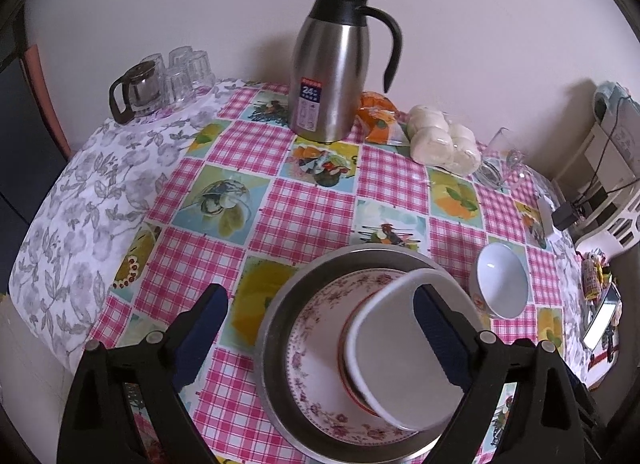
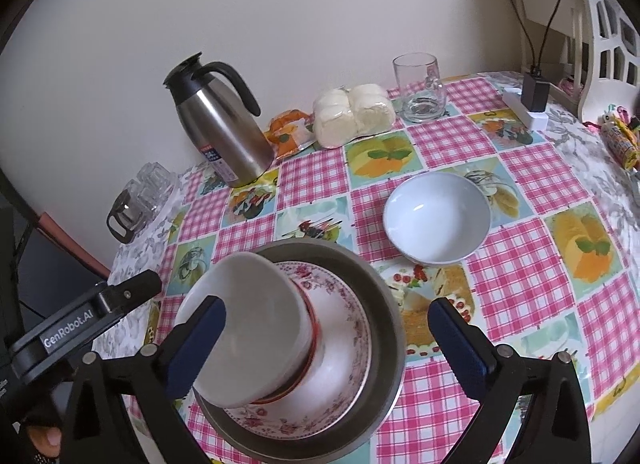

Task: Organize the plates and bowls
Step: 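Move both tools toward the small white round bowl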

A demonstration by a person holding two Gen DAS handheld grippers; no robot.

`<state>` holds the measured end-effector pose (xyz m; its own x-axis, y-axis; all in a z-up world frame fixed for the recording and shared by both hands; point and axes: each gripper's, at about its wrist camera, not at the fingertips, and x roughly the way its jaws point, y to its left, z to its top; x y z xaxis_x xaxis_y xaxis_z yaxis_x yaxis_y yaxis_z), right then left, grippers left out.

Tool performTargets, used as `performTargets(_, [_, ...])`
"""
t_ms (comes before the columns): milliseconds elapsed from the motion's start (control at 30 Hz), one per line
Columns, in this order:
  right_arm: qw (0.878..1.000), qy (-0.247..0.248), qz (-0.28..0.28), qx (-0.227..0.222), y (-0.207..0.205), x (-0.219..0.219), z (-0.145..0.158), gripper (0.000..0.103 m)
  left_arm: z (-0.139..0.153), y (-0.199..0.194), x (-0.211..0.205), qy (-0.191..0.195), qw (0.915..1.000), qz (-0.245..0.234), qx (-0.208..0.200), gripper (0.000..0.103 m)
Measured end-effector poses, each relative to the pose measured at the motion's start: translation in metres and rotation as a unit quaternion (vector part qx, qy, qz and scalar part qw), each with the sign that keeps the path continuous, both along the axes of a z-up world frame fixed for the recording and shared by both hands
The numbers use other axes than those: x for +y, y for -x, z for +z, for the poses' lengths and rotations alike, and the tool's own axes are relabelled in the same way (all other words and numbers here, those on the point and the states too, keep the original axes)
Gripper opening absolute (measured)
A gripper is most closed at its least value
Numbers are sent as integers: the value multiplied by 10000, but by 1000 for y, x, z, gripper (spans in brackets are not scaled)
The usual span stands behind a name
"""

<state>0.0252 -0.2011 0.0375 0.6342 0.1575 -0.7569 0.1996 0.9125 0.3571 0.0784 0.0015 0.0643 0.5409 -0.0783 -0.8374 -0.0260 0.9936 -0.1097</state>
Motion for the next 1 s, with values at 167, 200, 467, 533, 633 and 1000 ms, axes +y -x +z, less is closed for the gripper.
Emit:
performTargets(167, [9998, -34, -189, -30, 5, -18, 2, 103, 5, 4, -17, -49, 9999, -115, -94, 94])
performTargets(200, [9997, -55, -230, -37, 6, -23, 2, 103, 5, 5, -20, -55, 9998, -134, -103, 94])
performTargets(467, [9985, -165, -525, -33, 16, -55, 1, 103, 15, 12, -57, -70, 9987, -415, -301, 94])
performTargets(533, [9979, -192, -614, -38, 18, -65, 1, 103, 16, 12, -71, -84, 9979, -564, -322, 94])
performTargets(633, [9970, -223, -739, -26, 21, -78, -1, 103, 18, 13, -96, -190, 9954, -851, -385, 94])
performTargets(1000, [9872, -295, -1557, 198, 29, -145, -15, 103, 8, -3, -168, -559, 9867, -1468, -427, 94])
